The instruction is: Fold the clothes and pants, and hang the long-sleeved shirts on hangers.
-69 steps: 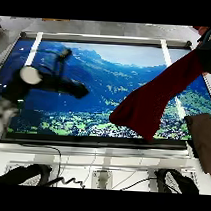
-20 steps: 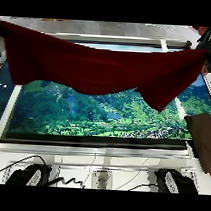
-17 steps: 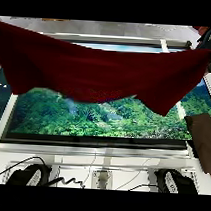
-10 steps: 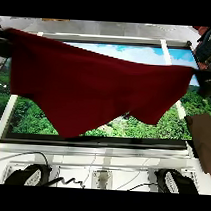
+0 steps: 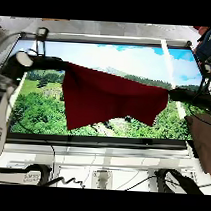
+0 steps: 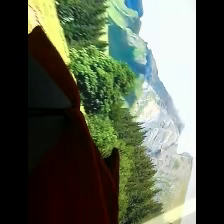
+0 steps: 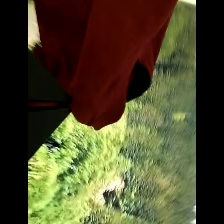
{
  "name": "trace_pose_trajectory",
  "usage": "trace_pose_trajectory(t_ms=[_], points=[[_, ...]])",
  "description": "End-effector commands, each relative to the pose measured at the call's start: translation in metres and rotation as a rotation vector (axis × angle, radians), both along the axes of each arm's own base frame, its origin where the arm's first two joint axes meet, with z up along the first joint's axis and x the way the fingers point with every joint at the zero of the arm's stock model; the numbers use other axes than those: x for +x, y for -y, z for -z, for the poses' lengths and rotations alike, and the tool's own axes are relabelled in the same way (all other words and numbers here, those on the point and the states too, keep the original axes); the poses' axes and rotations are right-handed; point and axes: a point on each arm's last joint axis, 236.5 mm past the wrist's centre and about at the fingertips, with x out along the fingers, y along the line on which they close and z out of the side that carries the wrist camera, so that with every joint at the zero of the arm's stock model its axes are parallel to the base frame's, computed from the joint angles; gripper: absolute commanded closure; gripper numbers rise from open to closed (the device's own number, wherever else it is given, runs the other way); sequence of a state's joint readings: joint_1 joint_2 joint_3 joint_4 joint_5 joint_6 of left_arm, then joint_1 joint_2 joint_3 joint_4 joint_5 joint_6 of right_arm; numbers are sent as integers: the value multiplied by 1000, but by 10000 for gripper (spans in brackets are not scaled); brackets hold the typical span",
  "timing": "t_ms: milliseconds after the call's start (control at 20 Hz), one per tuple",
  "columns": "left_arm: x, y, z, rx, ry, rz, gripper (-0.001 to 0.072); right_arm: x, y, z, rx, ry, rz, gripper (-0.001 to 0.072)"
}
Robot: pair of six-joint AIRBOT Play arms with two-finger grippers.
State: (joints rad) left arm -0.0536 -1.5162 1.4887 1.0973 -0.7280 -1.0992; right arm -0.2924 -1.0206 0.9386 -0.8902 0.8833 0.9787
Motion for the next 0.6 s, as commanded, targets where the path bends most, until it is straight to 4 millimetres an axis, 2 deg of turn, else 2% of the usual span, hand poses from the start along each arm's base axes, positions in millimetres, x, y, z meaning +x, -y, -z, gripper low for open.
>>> trace_pose_trajectory(t_ms=[0, 50, 100, 150, 250, 350, 450, 550], points=[[36, 18, 12, 2, 116, -33, 690, 32, 32, 35, -21, 14, 127, 702], [38, 24, 9, 2, 135, -30, 454, 39, 39, 41, -26, 19, 155, 662], [37, 29, 8, 1, 139, -24, 10, 45, 46, 45, -14, 23, 200, 467], [35, 32, 9, -2, 133, -17, 2, 52, 54, 49, 12, 27, 261, 351], [27, 36, 13, -1, 95, 5, -6, 59, 75, 55, 69, 23, 381, 346], [14, 30, 13, 1, 43, 25, -5, 55, 88, 70, 120, -47, 418, 347], [-5, 21, 12, 4, -30, 50, -5, 40, 89, 95, 163, -184, 368, 347], [-30, 9, 13, 7, -124, 78, -4, 15, 74, 119, 162, -318, 191, 346]])
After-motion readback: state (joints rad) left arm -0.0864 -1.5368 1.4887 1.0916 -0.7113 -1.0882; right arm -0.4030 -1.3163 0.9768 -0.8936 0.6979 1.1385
